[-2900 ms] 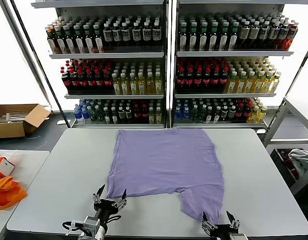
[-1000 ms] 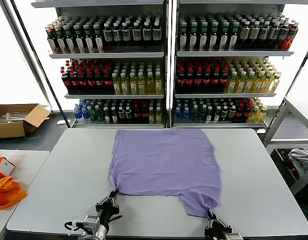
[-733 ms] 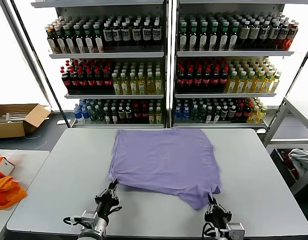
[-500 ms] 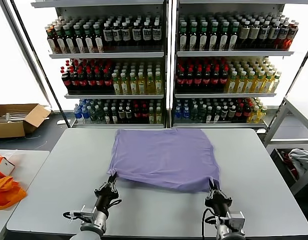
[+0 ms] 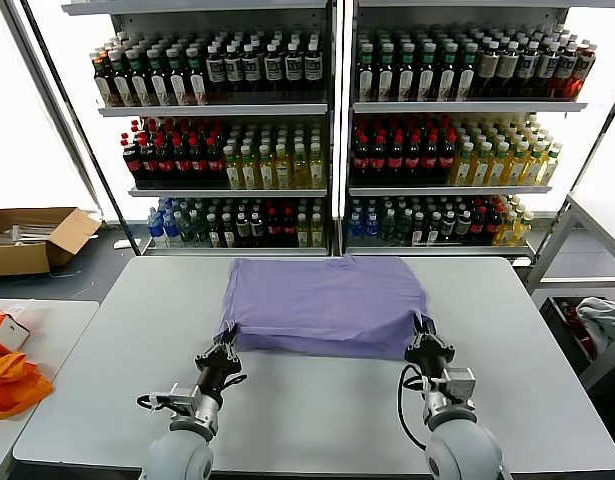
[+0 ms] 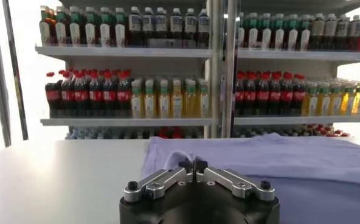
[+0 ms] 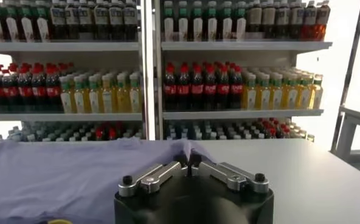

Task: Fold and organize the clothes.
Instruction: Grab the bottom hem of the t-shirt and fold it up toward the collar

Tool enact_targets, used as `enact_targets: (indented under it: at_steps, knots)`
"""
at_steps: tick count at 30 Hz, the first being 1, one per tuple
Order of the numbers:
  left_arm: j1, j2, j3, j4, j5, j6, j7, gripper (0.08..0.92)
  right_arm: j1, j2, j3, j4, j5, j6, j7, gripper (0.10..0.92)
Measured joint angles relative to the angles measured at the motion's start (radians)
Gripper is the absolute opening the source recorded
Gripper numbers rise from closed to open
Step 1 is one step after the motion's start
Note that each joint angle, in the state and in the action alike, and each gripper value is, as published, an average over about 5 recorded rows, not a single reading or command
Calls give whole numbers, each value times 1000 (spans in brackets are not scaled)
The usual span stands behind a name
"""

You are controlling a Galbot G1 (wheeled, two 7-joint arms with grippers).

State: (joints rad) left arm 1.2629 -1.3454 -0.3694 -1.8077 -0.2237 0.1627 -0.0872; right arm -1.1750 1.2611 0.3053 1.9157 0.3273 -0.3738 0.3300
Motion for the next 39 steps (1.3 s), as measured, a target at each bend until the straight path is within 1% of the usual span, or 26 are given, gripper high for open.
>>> enact_targets:
  at_steps: [12, 15, 17, 18, 22, 27, 33, 36, 39]
  knots:
    - [-63, 10, 19, 71, -13, 5, 16, 84, 103, 34, -30, -95, 16, -64, 13, 110]
    - [-71, 10, 20, 76, -14, 6, 16, 95, 127, 44, -34, -116, 30, -74, 25, 132]
    - [-77, 11, 19, 77, -15, 9, 14, 131, 145, 53, -35, -131, 49, -81, 37, 175]
    - [-79, 11, 19, 77, -16, 11, 12, 156, 154, 58, -36, -138, 61, -84, 44, 210]
    - [-87, 9, 18, 76, -22, 22, 4, 277, 192, 82, -41, -163, 120, -86, 83, 348]
    - [-81, 6, 14, 65, -24, 33, -7, 416, 226, 105, -46, -183, 188, -77, 130, 495]
    - [-67, 7, 3, 45, -25, 44, -14, 589, 231, 104, -38, -178, 233, -76, 164, 669]
    - [-58, 8, 1, 34, -24, 50, -14, 675, 217, 94, -29, -163, 243, -80, 173, 752]
    - [-48, 5, 1, 27, -20, 56, -15, 759, 193, 80, -17, -143, 247, -86, 177, 807]
